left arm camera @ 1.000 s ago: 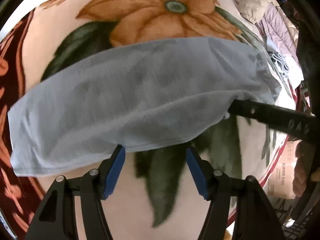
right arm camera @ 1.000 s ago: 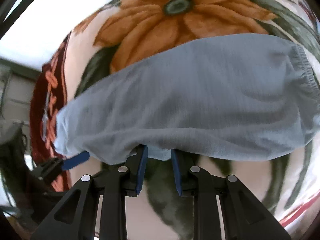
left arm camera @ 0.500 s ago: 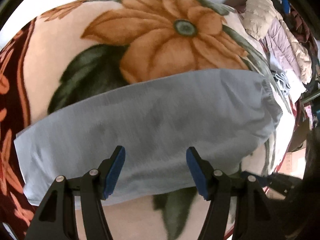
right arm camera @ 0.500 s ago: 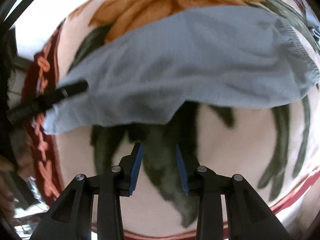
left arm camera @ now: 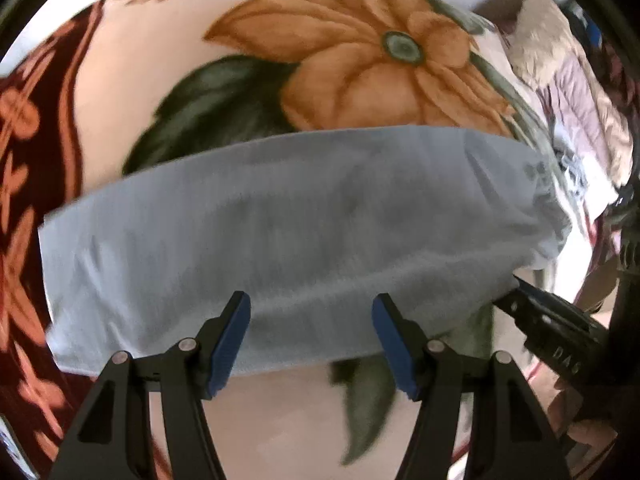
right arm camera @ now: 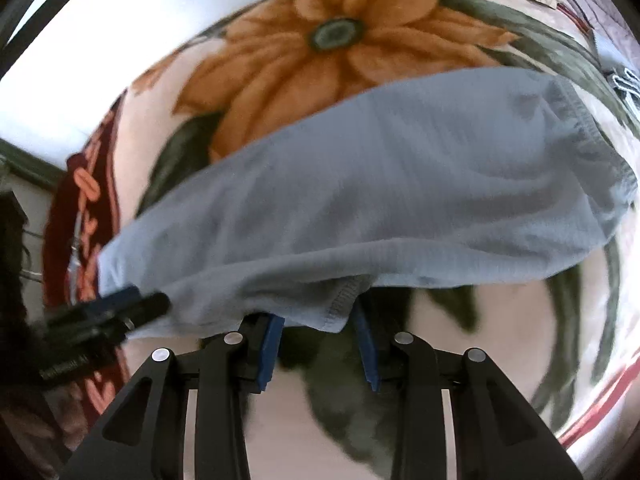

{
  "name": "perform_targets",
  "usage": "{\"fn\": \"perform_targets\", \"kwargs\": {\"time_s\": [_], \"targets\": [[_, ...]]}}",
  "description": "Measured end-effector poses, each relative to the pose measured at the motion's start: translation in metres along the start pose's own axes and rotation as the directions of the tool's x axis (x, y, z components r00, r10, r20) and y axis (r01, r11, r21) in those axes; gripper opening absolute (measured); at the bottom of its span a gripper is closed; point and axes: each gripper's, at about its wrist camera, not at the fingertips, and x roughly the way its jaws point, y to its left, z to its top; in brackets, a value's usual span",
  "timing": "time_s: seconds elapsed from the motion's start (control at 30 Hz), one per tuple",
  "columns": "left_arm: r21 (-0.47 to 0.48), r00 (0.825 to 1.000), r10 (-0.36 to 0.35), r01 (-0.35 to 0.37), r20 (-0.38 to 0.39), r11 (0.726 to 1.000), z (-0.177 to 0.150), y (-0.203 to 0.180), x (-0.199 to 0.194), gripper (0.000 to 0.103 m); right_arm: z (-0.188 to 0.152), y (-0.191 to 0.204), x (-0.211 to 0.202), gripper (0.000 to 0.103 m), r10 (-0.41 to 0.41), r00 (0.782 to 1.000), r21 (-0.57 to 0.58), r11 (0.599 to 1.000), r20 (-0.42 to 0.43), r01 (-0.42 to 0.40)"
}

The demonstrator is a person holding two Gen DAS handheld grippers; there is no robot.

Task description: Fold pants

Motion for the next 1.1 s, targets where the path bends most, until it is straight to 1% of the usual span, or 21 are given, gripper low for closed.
{"fn": "perform_targets", "kwargs": {"time_s": [0.07, 0.13, 0.2, 0.3, 0.47, 0.57, 0.63, 0.67, 0.7, 0.73, 0.77, 0.83, 0.87, 0.9, 0.97, 1.03, 1.1], "targets": [[-0.019, 1.000, -0.024, 0.024, 0.006, 1.000, -0.001, 0.000, -0.004, 0.067, 0.004, -0.005, 0.000, 0.035, 0.039, 0.999, 0.043, 0.998, 0.001, -0.039], [-0.020, 0.999, -0.040, 0.040, 0.012, 0.999, -0.002, -0.003, -0.007, 0.067, 0.006, -0.012, 0.006, 0.035, 0.057, 0.998, 0.097, 0.994, -0.012, -0.056], [-0.029, 0.997, -0.077, 0.078, 0.008, 0.997, -0.001, -0.006, -0.009, 0.067, 0.006, -0.016, 0.012, 0.035, 0.064, 0.998, 0.133, 0.989, -0.020, -0.060], [-0.021, 0.996, -0.093, 0.093, 0.016, 0.995, 0.001, -0.012, -0.010, 0.067, 0.010, -0.014, 0.017, 0.035, 0.056, 0.998, 0.147, 0.988, -0.020, -0.052], [-0.004, 0.997, -0.076, 0.076, 0.005, 0.997, 0.003, -0.015, -0.004, 0.067, 0.008, -0.003, 0.019, 0.035, -0.015, 1.000, 0.074, 0.997, -0.025, 0.017], [-0.020, 0.998, -0.063, 0.063, 0.013, 0.998, 0.004, -0.012, -0.003, 0.067, 0.002, 0.005, 0.025, 0.035, -0.103, 0.994, -0.015, 0.995, -0.029, 0.103], [-0.036, 0.998, -0.061, 0.061, 0.012, 0.997, 0.004, -0.008, -0.002, 0.067, -0.002, 0.006, 0.031, 0.035, -0.140, 0.990, -0.038, 0.990, -0.032, 0.139], [-0.040, 0.998, -0.058, 0.058, 0.010, 0.997, 0.004, -0.007, -0.001, 0.067, -0.003, 0.004, 0.032, 0.033, -0.143, 0.989, -0.030, 0.989, -0.026, 0.143], [-0.039, 0.998, -0.055, 0.055, 0.010, 0.998, 0.003, -0.006, 0.000, 0.067, -0.004, 0.002, 0.029, 0.031, -0.141, 0.990, 0.002, 0.990, -0.009, 0.141], [-0.037, 0.999, -0.050, 0.050, 0.008, 0.998, 0.003, -0.005, 0.001, 0.067, -0.004, 0.000, 0.027, 0.022, -0.137, 0.991, 0.029, 0.990, -0.003, 0.137], [-0.032, 0.999, -0.051, 0.051, 0.004, 0.998, 0.002, -0.004, 0.002, 0.067, -0.005, -0.002, 0.025, 0.017, -0.131, 0.991, 0.057, 0.990, -0.003, 0.131], [-0.019, 0.999, -0.054, 0.054, -0.002, 0.998, 0.000, -0.003, 0.003, 0.067, -0.009, -0.003, 0.017, 0.012, -0.119, 0.993, 0.112, 0.986, -0.017, 0.120], [-0.011, 0.999, -0.050, 0.050, -0.003, 0.999, -0.001, -0.003, 0.003, 0.067, -0.013, -0.004, 0.012, 0.012, -0.098, 0.994, 0.160, 0.982, -0.042, 0.104], [-0.007, 0.999, -0.046, 0.046, -0.003, 0.999, -0.001, -0.003, 0.003, 0.067, -0.017, -0.007, 0.006, 0.012, -0.060, 0.996, 0.213, 0.974, -0.059, 0.072], [-0.010, 0.999, -0.037, 0.037, -0.006, 0.999, -0.002, 0.001, 0.003, 0.067, -0.023, -0.014, -0.005, 0.011, -0.026, 0.997, 0.275, 0.960, -0.076, 0.046], [-0.014, 0.999, -0.037, 0.037, -0.011, 0.999, -0.003, 0.002, 0.005, 0.067, -0.029, -0.025, -0.009, 0.011, -0.017, 0.992, 0.316, 0.947, -0.125, 0.056], [0.015, 0.999, -0.033, 0.033, -0.024, 0.999, -0.004, -0.001, 0.009, 0.067, -0.036, -0.033, -0.004, 0.011, 0.000, 0.985, 0.349, 0.935, -0.171, 0.060]]}}
